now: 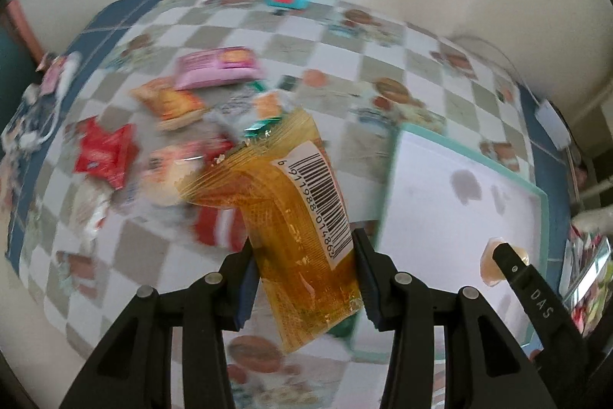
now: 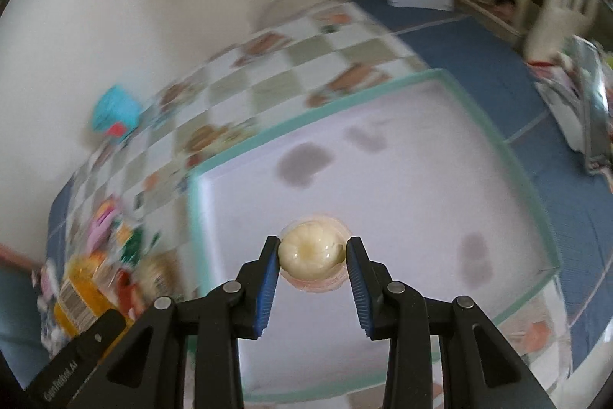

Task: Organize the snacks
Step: 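Carry both snacks over the teal-rimmed tray and open both grippers to drop them, then withdraw both grippers from the tray back toward the snack pile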

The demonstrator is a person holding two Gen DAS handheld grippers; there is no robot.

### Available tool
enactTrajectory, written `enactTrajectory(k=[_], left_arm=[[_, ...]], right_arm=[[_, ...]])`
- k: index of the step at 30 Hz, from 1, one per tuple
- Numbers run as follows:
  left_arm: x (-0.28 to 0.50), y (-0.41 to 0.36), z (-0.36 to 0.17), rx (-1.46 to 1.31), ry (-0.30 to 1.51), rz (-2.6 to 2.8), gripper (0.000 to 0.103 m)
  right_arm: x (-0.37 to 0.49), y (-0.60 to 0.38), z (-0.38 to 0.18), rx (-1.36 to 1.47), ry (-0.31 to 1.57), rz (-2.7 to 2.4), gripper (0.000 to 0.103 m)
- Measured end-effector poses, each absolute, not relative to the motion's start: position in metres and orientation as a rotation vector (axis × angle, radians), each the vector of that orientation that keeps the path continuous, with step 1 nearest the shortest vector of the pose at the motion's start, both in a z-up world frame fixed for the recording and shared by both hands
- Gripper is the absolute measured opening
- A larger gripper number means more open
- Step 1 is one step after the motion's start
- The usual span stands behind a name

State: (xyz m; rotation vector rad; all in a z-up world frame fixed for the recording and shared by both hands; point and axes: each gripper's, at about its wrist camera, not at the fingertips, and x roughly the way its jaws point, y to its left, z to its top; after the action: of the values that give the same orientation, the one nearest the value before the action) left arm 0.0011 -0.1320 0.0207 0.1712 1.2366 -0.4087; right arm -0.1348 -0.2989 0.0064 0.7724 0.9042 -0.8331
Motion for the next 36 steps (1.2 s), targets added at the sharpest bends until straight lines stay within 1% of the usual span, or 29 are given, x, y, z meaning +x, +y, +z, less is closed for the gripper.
enactTrajectory(k=[11, 19, 21, 25, 29, 30, 31, 32, 33, 36], left_arm=[[-0.007, -0.228, 0.002, 0.246, 1.23, -0.569, 0.047], [-0.012, -0.257, -0.007, 0.265, 1.218, -0.638, 0.047], [-0.012, -0.254, -0.005, 0.263, 1.213, -0.632, 0.048], [-0.006, -0.239, 0.005, 0.224, 1.212, -0.613, 0.058], [0.007, -0.204, 0.019, 0.169, 1.203, -0.54, 0.06], [0.011, -0.194, 0.021, 0.152, 1.202, -0.519, 0.066], [0.015, -0.184, 0.022, 0.141, 1.2, -0.5, 0.075], [0.02, -0.168, 0.025, 0.126, 1.191, -0.453, 0.078], [0.024, -0.159, 0.026, 0.123, 1.187, -0.424, 0.078], [0.038, -0.123, 0.028, 0.147, 1.173, -0.284, 0.078]], right_arm=[[-0.158, -0.354, -0.01, 0.803, 0.888, -1.043, 0.038], [-0.157, -0.365, -0.02, 0.796, 0.916, -1.099, 0.038], [-0.156, -0.365, -0.02, 0.796, 0.922, -1.096, 0.039], [-0.154, -0.358, -0.01, 0.764, 0.911, -1.088, 0.039], [-0.15, -0.353, -0.003, 0.754, 0.916, -1.063, 0.04], [-0.149, -0.35, -0.002, 0.751, 0.923, -1.057, 0.041], [-0.148, -0.348, -0.001, 0.752, 0.927, -1.047, 0.044], [-0.147, -0.346, 0.0, 0.753, 0.929, -1.04, 0.046], [-0.146, -0.343, 0.002, 0.751, 0.931, -1.033, 0.048], [-0.139, -0.327, 0.009, 0.742, 0.934, -0.979, 0.048]])
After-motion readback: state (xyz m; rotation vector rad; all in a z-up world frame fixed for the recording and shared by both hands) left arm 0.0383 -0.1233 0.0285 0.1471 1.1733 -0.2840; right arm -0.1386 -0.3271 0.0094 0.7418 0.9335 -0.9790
